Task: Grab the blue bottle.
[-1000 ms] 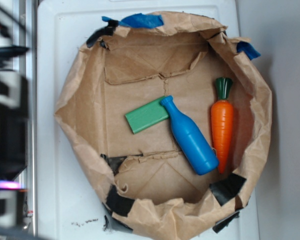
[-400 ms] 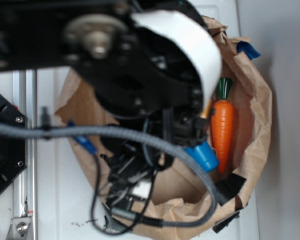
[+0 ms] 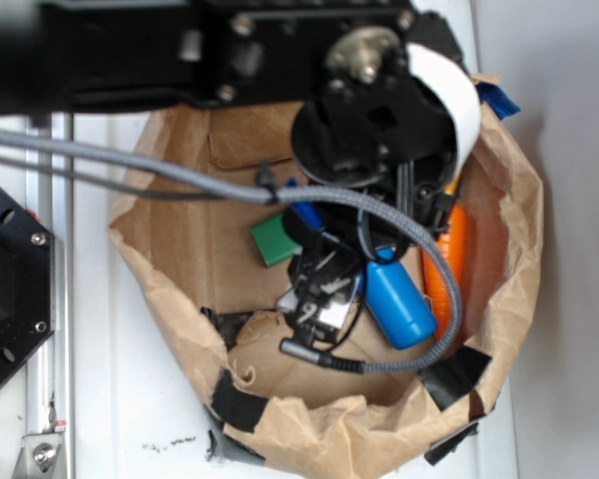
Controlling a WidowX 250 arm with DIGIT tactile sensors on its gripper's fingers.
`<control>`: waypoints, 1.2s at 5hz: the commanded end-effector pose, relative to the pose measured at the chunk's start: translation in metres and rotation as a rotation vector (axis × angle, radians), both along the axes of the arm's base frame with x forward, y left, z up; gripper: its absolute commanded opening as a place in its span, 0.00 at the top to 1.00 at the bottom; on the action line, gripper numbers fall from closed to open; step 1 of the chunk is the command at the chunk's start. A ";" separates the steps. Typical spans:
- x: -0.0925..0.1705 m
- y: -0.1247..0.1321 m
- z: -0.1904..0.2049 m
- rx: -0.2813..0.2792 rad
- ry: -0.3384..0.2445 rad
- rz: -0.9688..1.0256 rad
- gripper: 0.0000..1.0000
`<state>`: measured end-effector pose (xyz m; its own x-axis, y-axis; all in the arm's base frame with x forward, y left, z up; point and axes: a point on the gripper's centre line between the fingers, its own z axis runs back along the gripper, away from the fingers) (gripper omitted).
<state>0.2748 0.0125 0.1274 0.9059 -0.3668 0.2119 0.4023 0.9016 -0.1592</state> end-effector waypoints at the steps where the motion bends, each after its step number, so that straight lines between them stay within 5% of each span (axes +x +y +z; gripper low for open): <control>1: 0.020 -0.007 -0.048 -0.004 -0.007 -0.047 0.00; 2: 0.036 -0.017 -0.068 0.002 0.003 -0.046 0.00; 3: 0.041 -0.022 -0.082 0.030 -0.016 -0.014 1.00; 6: 0.037 -0.013 -0.056 0.028 -0.036 0.054 1.00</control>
<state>0.3025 -0.0004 0.0479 0.9284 -0.3346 0.1613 0.3589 0.9201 -0.1570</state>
